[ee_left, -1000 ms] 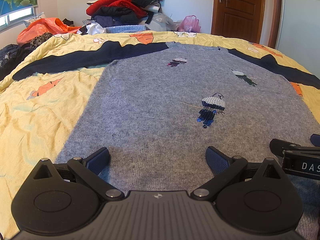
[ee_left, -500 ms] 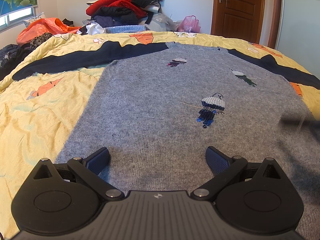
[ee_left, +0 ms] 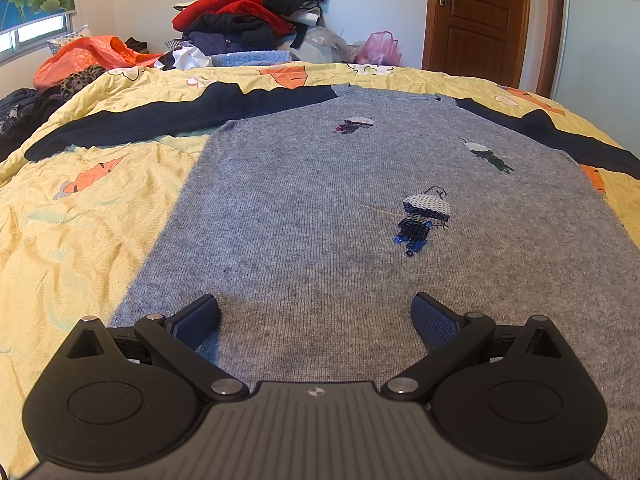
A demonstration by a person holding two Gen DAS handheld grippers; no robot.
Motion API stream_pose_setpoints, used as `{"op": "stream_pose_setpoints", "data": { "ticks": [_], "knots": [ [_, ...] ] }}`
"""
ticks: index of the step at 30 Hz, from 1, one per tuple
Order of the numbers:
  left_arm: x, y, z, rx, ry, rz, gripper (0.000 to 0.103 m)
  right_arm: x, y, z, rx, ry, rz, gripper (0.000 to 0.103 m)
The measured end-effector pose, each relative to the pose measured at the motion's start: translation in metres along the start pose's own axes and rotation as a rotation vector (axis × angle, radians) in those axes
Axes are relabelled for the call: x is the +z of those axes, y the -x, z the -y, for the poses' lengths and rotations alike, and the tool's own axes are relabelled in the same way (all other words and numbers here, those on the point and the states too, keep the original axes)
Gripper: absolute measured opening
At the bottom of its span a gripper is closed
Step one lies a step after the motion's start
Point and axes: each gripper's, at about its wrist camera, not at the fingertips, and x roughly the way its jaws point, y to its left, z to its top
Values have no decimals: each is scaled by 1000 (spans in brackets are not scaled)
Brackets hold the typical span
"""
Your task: Fold small clothes
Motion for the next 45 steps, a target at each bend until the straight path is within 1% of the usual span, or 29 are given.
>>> {"op": "stream_pose_setpoints", "data": {
  "ticks": [2,4,6,7,10,12,14,15,16,17,19,21,23,24,26,29,31,32,34,35,37,38,39,41,42,43,44,45],
  "knots": [
    [0,0,0,0,0,0,103,16,-12,18,7,-93,3,102],
    [0,0,0,0,0,0,103,22,-23,25,-24,-110,-7,100],
    [0,0,0,0,0,0,103,21,-35,28,-76,-99,-16,100],
    [0,0,0,-1,0,0,103,19,-39,29,-93,-94,-15,97],
    [0,0,0,-1,0,0,103,20,-47,27,-99,-60,3,96],
    [0,0,0,-1,0,1,103,17,-53,22,-122,-3,-9,92],
    [0,0,0,-1,0,1,103,13,-65,13,-198,98,-44,77],
    [0,0,0,-1,0,1,103,9,-72,10,-226,145,-58,54],
    [0,0,0,-1,0,1,103,6,-78,10,-258,172,-78,22],
    [0,0,0,-1,0,1,103,4,-83,11,-291,182,-88,11],
    [0,0,0,-1,0,1,103,-1,-81,4,-293,217,-47,12],
    [0,0,0,-2,0,1,103,-14,-80,-17,-283,295,-20,12],
    [0,0,0,-2,1,1,103,-34,-80,-52,-233,408,-9,12],
    [0,1,0,-1,1,1,103,-50,-79,-73,-194,472,-13,12],
    [0,1,0,-2,1,1,103,-93,-79,-119,-87,610,-53,12],
    [0,1,0,-2,2,1,103,-181,-80,-184,42,846,-119,12],
    [0,1,0,-2,1,1,103,-246,-88,-212,100,969,-177,12],
    [0,1,0,-2,2,1,103,-277,-95,-219,116,1008,-221,12],
    [0,2,0,-4,2,2,103,-336,-106,-228,128,1038,-329,12],
    [0,3,0,-4,3,2,103,-364,-109,-229,123,1057,-370,12],
    [0,3,0,-6,4,3,103,-417,-111,-228,92,1129,-424,12],
    [0,4,0,-7,4,3,103,-437,-115,-224,64,1166,-440,12],
    [0,4,0,-9,6,4,103,-456,-107,-222,37,1202,-446,12],
    [-1,4,-1,-15,11,6,103,-479,-101,-217,-6,1235,-466,13],
    [-1,4,-1,-18,15,7,103,-481,-97,-216,6,1251,-439,15],
    [-1,4,-2,-21,19,9,103,-482,-93,-214,21,1256,-430,31],
    [-1,4,-2,-24,24,11,103,-476,-86,-216,33,1244,-434,57],
    [-1,4,-3,-29,30,13,103,-468,-80,-217,46,1223,-430,71]
  ]
}}
